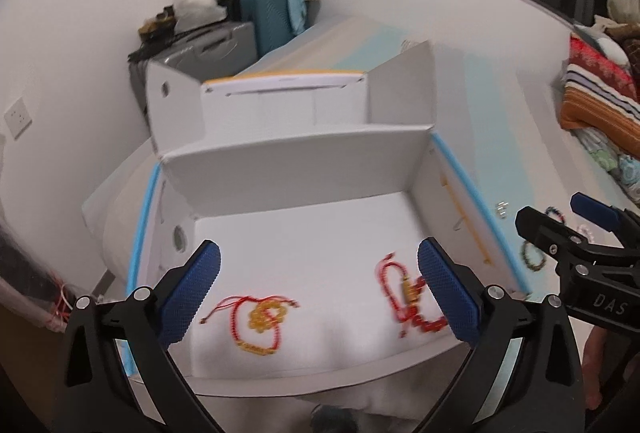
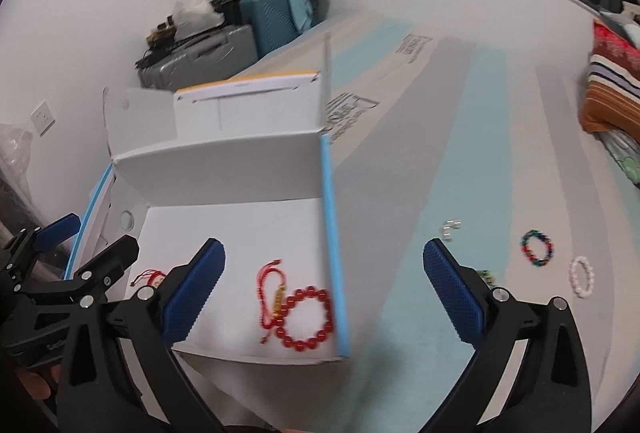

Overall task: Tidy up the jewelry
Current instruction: 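Move both tools back over the remaining bracelets on the bed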

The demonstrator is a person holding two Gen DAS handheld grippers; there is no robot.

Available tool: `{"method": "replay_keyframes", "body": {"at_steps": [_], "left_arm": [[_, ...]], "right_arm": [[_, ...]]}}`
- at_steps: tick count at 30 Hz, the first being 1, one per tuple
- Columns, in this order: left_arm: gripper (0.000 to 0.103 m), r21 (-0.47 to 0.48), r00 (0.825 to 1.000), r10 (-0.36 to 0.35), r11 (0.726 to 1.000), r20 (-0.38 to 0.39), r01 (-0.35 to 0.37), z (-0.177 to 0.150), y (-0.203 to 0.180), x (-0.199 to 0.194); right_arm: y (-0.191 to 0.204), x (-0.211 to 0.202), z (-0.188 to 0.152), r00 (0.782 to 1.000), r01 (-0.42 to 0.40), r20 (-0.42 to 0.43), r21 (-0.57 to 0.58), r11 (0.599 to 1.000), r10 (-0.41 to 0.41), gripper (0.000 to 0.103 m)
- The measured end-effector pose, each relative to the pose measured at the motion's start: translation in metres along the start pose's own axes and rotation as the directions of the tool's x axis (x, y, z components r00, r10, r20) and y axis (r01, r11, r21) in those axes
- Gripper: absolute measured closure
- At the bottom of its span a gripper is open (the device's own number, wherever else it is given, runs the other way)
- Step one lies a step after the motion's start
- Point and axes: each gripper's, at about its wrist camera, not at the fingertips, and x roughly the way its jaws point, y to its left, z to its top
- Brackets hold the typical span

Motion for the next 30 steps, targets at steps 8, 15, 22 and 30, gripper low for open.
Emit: {"method": "replay_keyframes", "body": {"at_steps": [8,15,22,30], "left_arm": [[0.006,0.044,0.998,-0.057,0.997,0.036,0.056,0.010,-0.058,-0.017],[0.006,0.113,0.994,-0.102,0.989,0.028,0.099,0.011,-0.117,-0.015],[0.006,0.174,0.989,-0.150,0.974,0.002,0.147,0.007,-0.177,-0.003],[0.006,0.218,0.982,-0.183,0.957,-0.047,0.189,-0.001,-0.236,0.026]], "right_arm": [[-0.056,-0.032,-0.002,0.997,0.068,0.035,0.049,0.996,-0.070,0.008],[-0.117,-0.051,-0.014,0.990,0.133,0.038,0.104,0.986,-0.137,0.008],[-0.178,-0.058,-0.031,0.981,0.187,0.016,0.168,0.968,-0.193,0.008],[-0.248,-0.052,-0.050,0.968,0.251,-0.030,0.240,0.938,-0.251,0.008]]}}
